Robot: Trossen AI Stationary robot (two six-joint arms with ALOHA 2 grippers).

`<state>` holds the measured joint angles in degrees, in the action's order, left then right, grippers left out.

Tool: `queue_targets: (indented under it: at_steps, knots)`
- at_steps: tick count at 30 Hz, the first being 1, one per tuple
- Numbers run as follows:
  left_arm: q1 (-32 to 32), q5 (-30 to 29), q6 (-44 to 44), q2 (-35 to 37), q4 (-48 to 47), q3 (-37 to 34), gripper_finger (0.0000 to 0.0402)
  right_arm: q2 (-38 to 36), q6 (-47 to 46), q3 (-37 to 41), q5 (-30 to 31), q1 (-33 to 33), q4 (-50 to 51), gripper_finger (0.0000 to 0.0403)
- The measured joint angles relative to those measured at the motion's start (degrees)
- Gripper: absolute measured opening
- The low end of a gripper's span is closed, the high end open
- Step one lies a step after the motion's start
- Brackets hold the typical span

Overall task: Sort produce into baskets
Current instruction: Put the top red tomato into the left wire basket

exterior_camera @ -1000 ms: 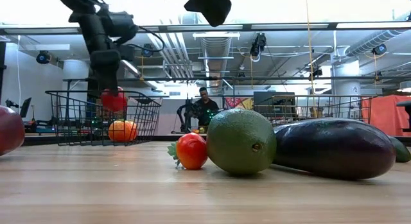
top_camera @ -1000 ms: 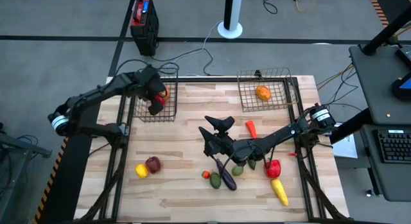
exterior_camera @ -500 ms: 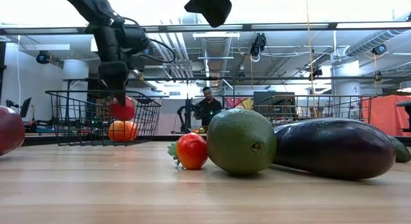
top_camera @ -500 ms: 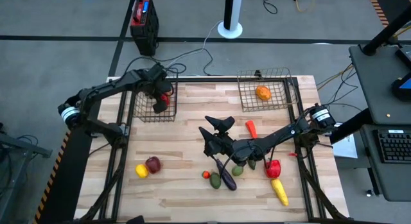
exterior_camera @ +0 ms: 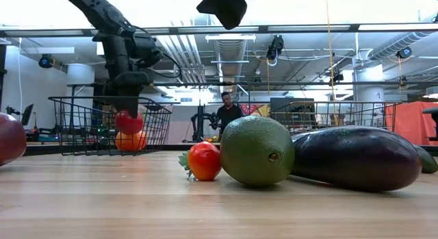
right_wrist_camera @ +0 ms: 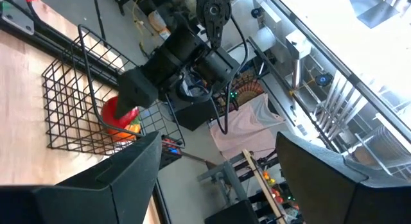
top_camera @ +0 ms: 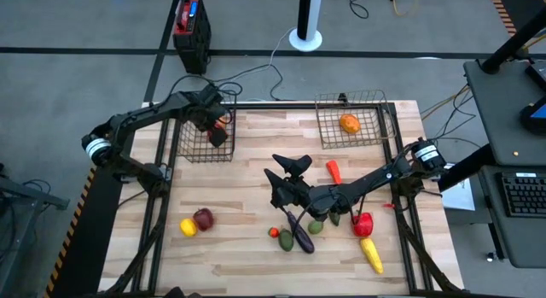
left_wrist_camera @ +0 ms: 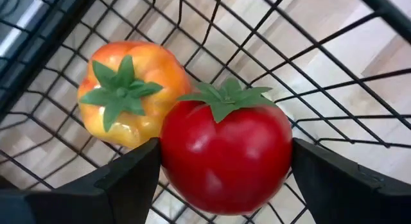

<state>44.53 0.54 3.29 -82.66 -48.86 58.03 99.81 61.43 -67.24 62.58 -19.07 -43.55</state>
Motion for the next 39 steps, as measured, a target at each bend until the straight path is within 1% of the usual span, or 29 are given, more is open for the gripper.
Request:
queue_targets:
  at_steps: [9, 12, 17, 23, 26, 39]
  knots:
    - [0.0, -0.2, -1.1, -0.4, 0.2, -1.2, 0.0310, 0.0, -0.4, 0.0, 0.0, 0.0, 0.0, 0.0306]
    - [0.0, -1.5, -1.1, -0.4, 0.9, -1.5, 0.0310, 0.0, -0.4, 0.0, 0.0, 0.0, 0.0, 0.0304]
    - [0.0, -1.5, -1.2, -0.3, 1.8, -1.5, 0.0310, 0.0, -0.4, 0.0, 0.0, 0.0, 0.0, 0.0297]
    - [0.0, -1.6, 2.5, -0.3, -0.9, -1.7, 0.0310, 0.0, -0.4, 0.0, 0.0, 0.0, 0.0, 0.0302]
    - [0.0, -1.6, 2.7, -0.3, -0.6, -1.7, 0.0310, 0.0, -0.4, 0.0, 0.0, 0.0, 0.0, 0.0306]
    - [-0.3, -1.5, 0.3, -1.5, -0.4, -2.6, 0.0311, 0.0, -0.4, 0.0, 0.0, 0.0, 0.0, 0.0294]
